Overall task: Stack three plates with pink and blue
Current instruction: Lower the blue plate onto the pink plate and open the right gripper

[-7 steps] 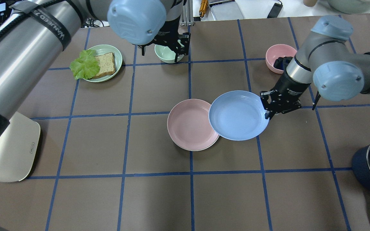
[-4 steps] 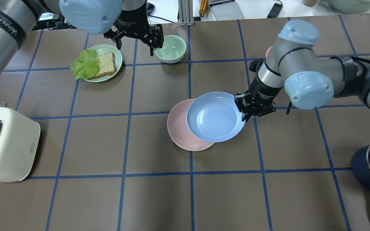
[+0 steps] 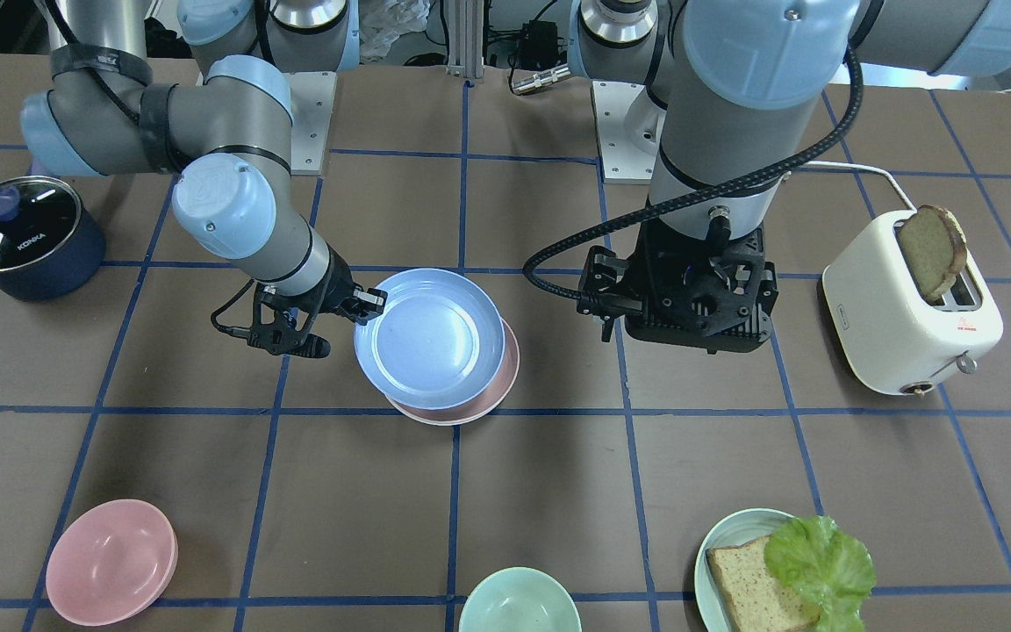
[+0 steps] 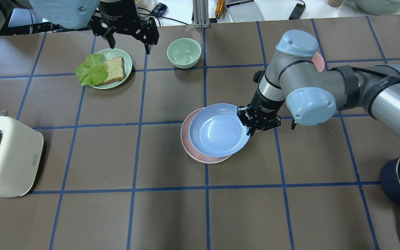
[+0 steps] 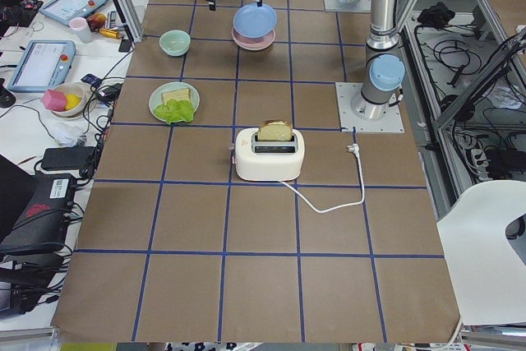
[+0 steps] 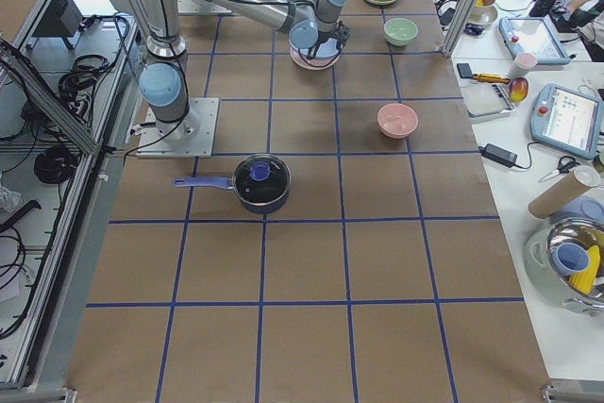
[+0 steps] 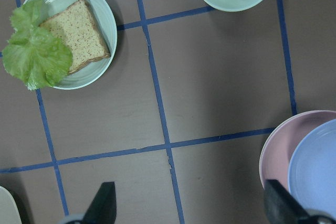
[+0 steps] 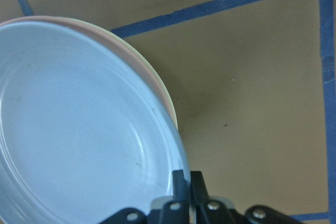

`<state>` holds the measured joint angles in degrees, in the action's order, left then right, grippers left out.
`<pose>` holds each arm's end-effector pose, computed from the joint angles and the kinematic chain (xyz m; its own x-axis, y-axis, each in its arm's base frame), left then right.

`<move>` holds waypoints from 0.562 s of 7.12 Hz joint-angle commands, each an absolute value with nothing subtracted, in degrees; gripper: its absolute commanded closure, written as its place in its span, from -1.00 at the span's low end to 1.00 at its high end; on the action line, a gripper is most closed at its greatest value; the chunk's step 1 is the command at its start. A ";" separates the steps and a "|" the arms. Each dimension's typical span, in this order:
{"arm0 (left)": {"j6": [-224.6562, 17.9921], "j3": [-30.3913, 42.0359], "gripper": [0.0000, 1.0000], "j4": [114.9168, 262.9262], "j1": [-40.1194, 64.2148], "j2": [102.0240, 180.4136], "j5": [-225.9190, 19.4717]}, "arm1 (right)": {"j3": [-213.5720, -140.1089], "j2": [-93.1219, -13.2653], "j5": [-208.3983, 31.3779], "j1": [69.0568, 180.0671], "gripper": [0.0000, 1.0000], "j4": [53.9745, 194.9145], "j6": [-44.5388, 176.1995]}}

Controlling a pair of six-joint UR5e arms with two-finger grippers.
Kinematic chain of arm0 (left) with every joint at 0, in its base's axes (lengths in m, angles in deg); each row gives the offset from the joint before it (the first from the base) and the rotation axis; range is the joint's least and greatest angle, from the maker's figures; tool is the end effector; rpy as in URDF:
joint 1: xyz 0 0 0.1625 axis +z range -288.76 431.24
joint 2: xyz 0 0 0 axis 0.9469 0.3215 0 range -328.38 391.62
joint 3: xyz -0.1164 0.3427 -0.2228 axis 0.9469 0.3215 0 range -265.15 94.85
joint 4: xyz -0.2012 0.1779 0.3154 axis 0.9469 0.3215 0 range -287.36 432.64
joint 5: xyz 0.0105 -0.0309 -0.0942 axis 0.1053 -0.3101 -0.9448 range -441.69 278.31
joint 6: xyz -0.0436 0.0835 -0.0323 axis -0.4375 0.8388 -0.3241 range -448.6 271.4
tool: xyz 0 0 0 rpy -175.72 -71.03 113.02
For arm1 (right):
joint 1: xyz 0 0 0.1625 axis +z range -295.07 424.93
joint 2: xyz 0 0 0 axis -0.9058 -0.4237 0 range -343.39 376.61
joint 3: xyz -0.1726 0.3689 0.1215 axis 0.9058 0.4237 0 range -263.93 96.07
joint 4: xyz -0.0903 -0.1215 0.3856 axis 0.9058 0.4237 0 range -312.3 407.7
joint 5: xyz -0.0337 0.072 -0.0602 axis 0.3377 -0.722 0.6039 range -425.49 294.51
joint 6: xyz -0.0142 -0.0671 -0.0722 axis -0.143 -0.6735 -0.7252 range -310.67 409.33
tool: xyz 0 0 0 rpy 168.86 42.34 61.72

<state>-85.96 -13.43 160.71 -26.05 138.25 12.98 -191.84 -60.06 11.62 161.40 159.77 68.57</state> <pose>-0.2030 -0.5985 0.4882 -0.9824 0.1670 -0.0841 0.1722 0.9833 -0.0588 0.2127 -0.4955 0.2610 -0.9549 0.2529 -0.1555 0.2155 0.9507 0.2230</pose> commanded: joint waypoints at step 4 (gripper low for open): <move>-85.00 -13.43 -1.00 161.50 -25.00 135.51 11.65 | -190.99 -57.82 11.68 161.70 -0.76 165.28 70.42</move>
